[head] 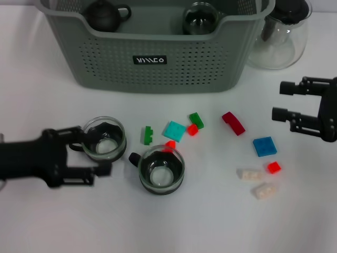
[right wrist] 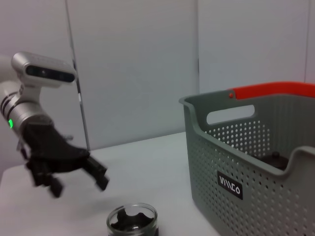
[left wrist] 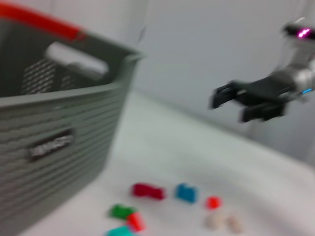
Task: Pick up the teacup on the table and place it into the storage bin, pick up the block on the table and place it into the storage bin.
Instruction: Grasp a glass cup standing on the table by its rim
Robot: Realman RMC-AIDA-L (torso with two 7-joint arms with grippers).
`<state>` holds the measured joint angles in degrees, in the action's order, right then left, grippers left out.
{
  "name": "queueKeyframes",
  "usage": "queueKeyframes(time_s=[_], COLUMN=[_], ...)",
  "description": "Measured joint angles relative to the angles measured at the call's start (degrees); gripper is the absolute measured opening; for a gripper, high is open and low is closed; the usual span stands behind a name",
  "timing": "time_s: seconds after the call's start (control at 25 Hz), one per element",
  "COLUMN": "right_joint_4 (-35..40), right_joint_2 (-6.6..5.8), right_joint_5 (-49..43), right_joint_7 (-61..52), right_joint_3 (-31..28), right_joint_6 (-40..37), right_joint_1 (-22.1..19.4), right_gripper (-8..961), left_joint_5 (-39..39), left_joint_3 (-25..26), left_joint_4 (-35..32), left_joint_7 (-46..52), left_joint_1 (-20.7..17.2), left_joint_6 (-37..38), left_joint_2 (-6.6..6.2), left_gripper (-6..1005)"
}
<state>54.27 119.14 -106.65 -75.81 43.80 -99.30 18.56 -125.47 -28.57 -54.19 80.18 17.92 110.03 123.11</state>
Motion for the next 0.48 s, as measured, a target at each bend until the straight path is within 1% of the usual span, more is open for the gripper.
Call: queueKeyframes(time_s=[0.04,0.08,0.16,0.32,0.36,0.48], right_joint_4=[-0.9,-1.9,-3.0,-4.2,-4.4,-5.0], right_joint_2=[-0.11,-0.35,-0.61,-1.58,-1.79,-2.08], right_joint_5=[-0.3,-0.4,-0.7,-1.9,-2.6,-5.0], right_joint_7=[-0.2,-0.5,-1.3,-7.3,-8.8,-11.7], right_joint_3=[-0.4,-1.1,-1.8,-2.3,-2.3,-2.4], right_joint_6=[0.0,0.0,0.0,0.4,0.5,0.5], right_joint_1=[0.5,1.3,2.4,5.0,5.6,7.3], right_gripper=[595,595,595,596,596,596], left_joint_5=[-0.5,-1.2,-1.6,-2.7,-3.6,-6.4], left_joint_3=[-0.1,-0.9,-3.0,-11.3,-14.8,-22.0], left_joint_4=[-3.7,-8.8,-14.6,-27.0,-30.2,-34.7], left_joint_7=[2.6,6.4,10.1,13.6,14.0,14.5], left_joint_1=[0.1,0.2,0.4,0.5,0.4,0.6], left_joint_6=[-0.1,0.1,1.6,5.0,4.8,2.7], left_joint_2=[0.45,0.94,1.06,1.15,1.24,1.37], left_gripper=[817,817,816,803,797,784])
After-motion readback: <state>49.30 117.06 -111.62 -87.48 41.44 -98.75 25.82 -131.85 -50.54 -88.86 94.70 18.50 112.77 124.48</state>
